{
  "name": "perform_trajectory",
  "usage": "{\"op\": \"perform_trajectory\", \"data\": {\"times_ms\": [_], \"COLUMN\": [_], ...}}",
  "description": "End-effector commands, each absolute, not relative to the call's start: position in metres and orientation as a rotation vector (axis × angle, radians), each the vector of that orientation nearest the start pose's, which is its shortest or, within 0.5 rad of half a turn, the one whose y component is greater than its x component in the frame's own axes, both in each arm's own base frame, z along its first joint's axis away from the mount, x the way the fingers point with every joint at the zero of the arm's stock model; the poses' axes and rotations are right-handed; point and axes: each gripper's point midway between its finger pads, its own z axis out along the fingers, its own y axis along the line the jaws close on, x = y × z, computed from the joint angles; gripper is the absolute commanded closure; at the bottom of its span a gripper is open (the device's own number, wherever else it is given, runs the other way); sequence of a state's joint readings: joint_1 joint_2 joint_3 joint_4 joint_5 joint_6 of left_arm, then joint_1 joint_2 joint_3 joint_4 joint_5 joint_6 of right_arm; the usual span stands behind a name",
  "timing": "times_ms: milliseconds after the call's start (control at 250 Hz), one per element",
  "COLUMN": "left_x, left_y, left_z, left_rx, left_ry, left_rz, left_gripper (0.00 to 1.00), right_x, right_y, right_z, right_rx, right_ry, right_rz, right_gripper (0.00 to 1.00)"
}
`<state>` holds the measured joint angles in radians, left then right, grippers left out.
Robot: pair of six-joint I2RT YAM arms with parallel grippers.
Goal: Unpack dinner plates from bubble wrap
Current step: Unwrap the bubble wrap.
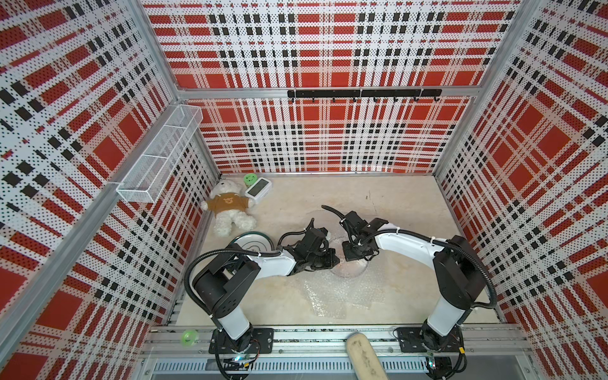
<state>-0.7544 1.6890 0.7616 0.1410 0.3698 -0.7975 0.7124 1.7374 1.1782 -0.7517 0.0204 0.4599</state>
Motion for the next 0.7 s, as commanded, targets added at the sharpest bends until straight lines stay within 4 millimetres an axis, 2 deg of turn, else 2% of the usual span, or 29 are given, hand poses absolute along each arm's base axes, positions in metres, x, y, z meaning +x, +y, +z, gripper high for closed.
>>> {"op": "perform_trajectory", "data": {"times_ms": [0, 180, 380, 696], "left_x": [0.256, 0.248, 0.246, 0.246], "left_y": [-0.328, -0.321, -0.313, -0.306], "left_z": [0.042, 0.027, 0.018, 0.007], "left_rx": [0.145, 0.136, 0.112, 0.06], "left_ry": [2.618, 2.66, 2.684, 2.717], "left_rz": [-1.107, -1.083, -1.049, -1.022], "left_gripper": [1.0, 1.0, 1.0, 1.0], "right_x": [0.288, 0.292, 0.304, 0.321], "right_y": [0.24, 0.241, 0.23, 0.219], "right_z": [0.066, 0.066, 0.068, 0.088], "right_rx": [-0.364, -0.359, -0.317, -0.249], "right_ry": [2.835, 2.824, 2.806, 2.728], "right_rz": [0.195, 0.178, 0.123, 0.099], "right_gripper": [1.0, 1.0, 1.0, 1.0]}}
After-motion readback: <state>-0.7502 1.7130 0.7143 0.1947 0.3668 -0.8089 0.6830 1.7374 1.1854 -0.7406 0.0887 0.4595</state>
